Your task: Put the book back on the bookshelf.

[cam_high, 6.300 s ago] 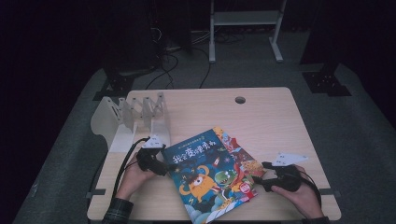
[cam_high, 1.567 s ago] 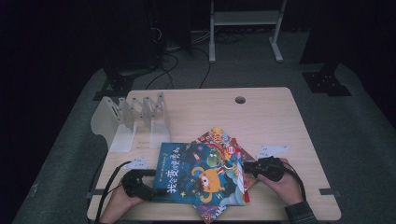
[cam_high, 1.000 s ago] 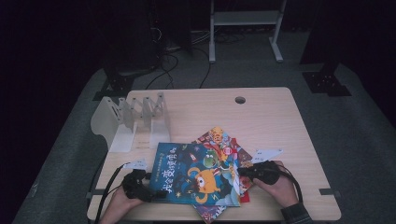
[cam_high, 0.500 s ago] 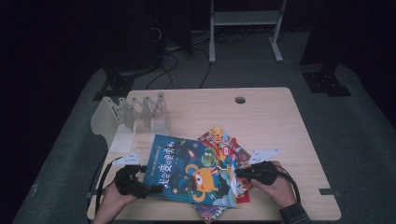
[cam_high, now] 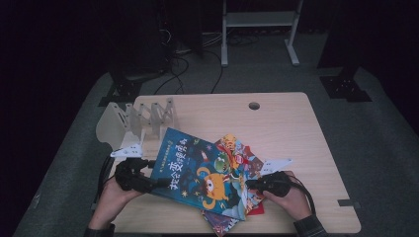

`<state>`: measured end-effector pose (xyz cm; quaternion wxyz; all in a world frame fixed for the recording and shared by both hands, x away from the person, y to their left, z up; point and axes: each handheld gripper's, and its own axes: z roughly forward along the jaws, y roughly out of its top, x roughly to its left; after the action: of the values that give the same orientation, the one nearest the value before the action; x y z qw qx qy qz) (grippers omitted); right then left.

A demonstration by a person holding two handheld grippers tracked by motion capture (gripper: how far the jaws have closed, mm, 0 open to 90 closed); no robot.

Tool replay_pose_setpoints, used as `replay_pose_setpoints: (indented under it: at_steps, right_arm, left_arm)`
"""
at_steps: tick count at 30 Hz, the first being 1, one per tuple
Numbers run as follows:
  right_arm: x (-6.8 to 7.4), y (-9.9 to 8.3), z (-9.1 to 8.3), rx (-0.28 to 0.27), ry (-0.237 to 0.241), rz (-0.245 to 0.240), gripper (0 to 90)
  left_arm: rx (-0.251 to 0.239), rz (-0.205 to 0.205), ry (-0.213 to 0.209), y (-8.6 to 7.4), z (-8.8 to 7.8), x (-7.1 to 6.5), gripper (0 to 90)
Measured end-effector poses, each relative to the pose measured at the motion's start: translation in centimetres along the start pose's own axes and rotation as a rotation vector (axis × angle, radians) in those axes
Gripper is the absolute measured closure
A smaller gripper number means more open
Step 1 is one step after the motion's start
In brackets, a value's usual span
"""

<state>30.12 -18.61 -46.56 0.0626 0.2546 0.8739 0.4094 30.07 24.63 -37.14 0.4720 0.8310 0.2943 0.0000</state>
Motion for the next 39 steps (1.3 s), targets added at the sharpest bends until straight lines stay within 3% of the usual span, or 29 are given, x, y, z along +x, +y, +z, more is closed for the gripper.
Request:
replay_pose_setpoints:
  at_steps: [3, 9, 17, 23, 24, 25, 30, 39]
  right_arm:
    - [0.2, 0.1, 0.0, 0.003, -0.003, -0.009, 87.8]
    - [0.5, 0.1, 0.2, 0.002, 0.016, -0.017, 87.9]
    - [1.0, 0.4, 0.6, 0.000, 0.053, -0.028, 87.8]
    - [1.7, 1.0, 1.4, -0.001, 0.077, -0.042, 87.6]
    - [1.7, 1.0, 1.4, -0.001, 0.077, -0.042, 87.6]
    - [1.9, 1.4, 1.8, 0.002, 0.087, -0.052, 86.5]
    - [2.1, 2.1, 2.6, 0.003, 0.099, -0.065, 86.9]
    - [2.4, 2.9, 3.7, -0.014, 0.110, -0.063, 82.9]
  left_arm:
    - [0.003, 0.000, -0.001, 0.9, -0.5, 0.4, 33.2]
    - [-0.015, -0.045, -0.030, 2.4, -0.9, 1.3, 46.7]
    - [0.023, -0.038, -0.059, 5.1, -1.2, 2.2, 54.0]
    - [0.084, -0.024, -0.057, 8.6, -1.3, 3.0, 58.4]
    - [0.084, -0.024, -0.057, 8.6, -1.3, 3.0, 59.1]
    - [0.105, -0.015, -0.042, 9.8, -1.2, 3.0, 59.9]
    - [0.148, 0.024, -0.028, 12.5, -1.2, 2.5, 62.9]
    - [0.214, 0.033, -0.021, 16.0, -0.9, 2.0, 68.9]
